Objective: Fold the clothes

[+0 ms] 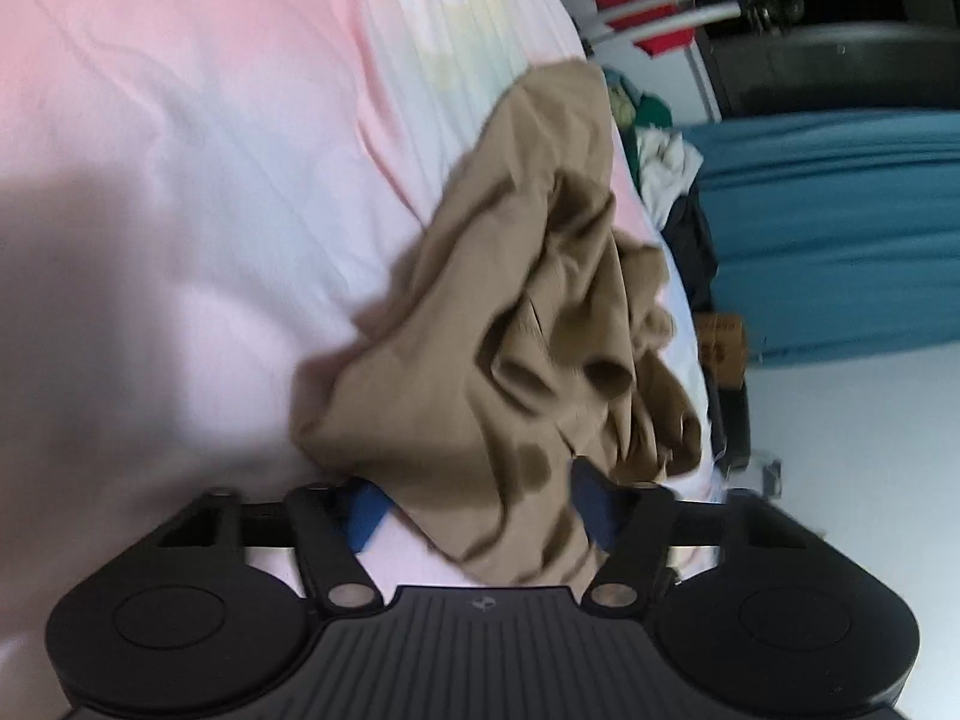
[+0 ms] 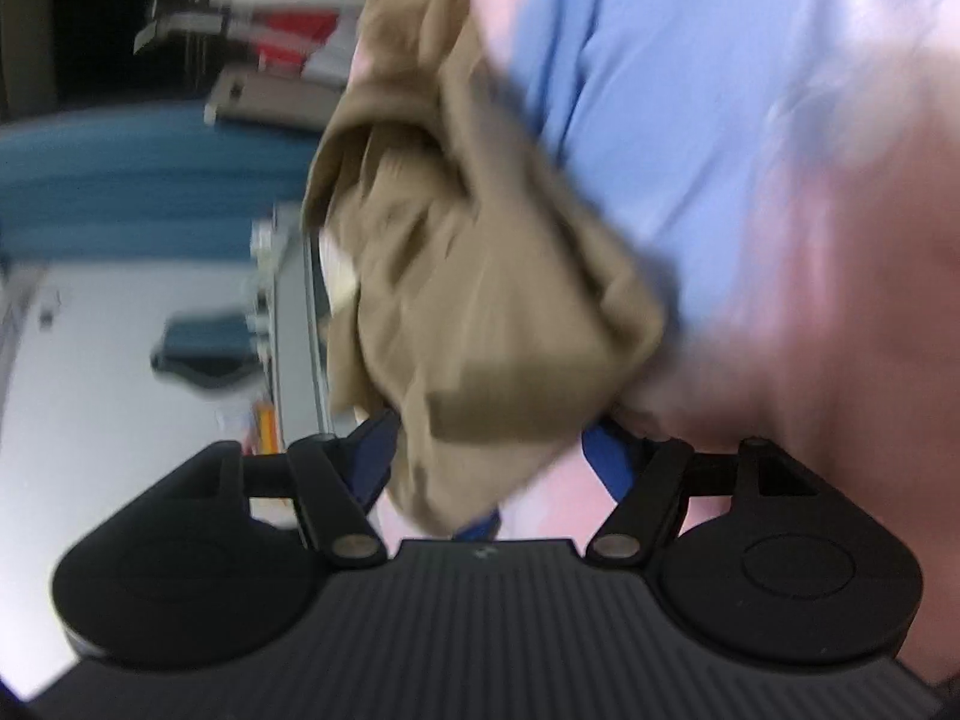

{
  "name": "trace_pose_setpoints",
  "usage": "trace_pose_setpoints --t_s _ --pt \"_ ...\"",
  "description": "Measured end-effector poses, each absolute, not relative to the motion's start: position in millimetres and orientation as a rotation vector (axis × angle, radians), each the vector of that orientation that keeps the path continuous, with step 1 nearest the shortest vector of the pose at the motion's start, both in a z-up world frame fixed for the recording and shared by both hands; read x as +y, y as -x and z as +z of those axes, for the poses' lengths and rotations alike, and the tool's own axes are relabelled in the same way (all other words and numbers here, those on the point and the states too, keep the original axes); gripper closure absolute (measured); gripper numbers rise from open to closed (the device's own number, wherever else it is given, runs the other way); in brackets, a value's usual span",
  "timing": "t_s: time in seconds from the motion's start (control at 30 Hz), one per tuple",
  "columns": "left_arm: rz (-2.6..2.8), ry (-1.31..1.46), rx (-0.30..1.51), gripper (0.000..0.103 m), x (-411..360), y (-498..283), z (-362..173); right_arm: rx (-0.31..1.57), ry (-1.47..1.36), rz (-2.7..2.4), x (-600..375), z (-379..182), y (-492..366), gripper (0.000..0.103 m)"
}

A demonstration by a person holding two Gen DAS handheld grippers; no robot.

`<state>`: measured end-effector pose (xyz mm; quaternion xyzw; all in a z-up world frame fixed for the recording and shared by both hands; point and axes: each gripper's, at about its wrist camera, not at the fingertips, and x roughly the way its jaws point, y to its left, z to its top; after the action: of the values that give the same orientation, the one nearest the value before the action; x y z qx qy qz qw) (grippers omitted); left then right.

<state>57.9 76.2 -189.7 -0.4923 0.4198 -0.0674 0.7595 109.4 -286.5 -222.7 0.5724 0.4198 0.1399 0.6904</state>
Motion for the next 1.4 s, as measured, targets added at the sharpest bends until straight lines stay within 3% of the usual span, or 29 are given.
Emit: trace_pose_setpoints --t_s 0.03,0.07,0.17,0.37,0.67,1.03,1.4 --pt "-0.134 1.065 0.9 0.067 76.6 -58.6 -191.4 0.921 -1.244 0.298 -286.4 -220.1 -112.9 0.049" --pt "-0.127 1.067 0.898 0.071 75.9 -58.4 -192.3 0.907 -1.196 0.283 -285.1 -216.6 -116.8 0.066" --pt "-0.141 1.066 0.85 0.085 77.4 -54.7 -183.0 0.858 -1.099 0.297 -279.2 -202.1 -121.1 0.082" --pt "-0.176 1.08 0.775 0.092 81.2 -40.9 -126.2 0.751 -1.024 0.334 -278.2 -153.5 -110.9 0.087" --pt "-0.19 1.021 0.758 0.092 70.6 2.6 -35.4 0.724 -1.065 0.351 -299.2 -80.6 -84.9 0.087" --pt "-0.173 1.015 0.875 0.092 58.2 143.1 -56.5 0.818 -1.067 0.326 -305.1 -110.1 57.0 0.087" --pt "-0.111 1.088 0.815 0.092 71.2 34.6 -25.2 0.818 -1.215 0.225 -300.2 -80.5 -23.7 0.086"
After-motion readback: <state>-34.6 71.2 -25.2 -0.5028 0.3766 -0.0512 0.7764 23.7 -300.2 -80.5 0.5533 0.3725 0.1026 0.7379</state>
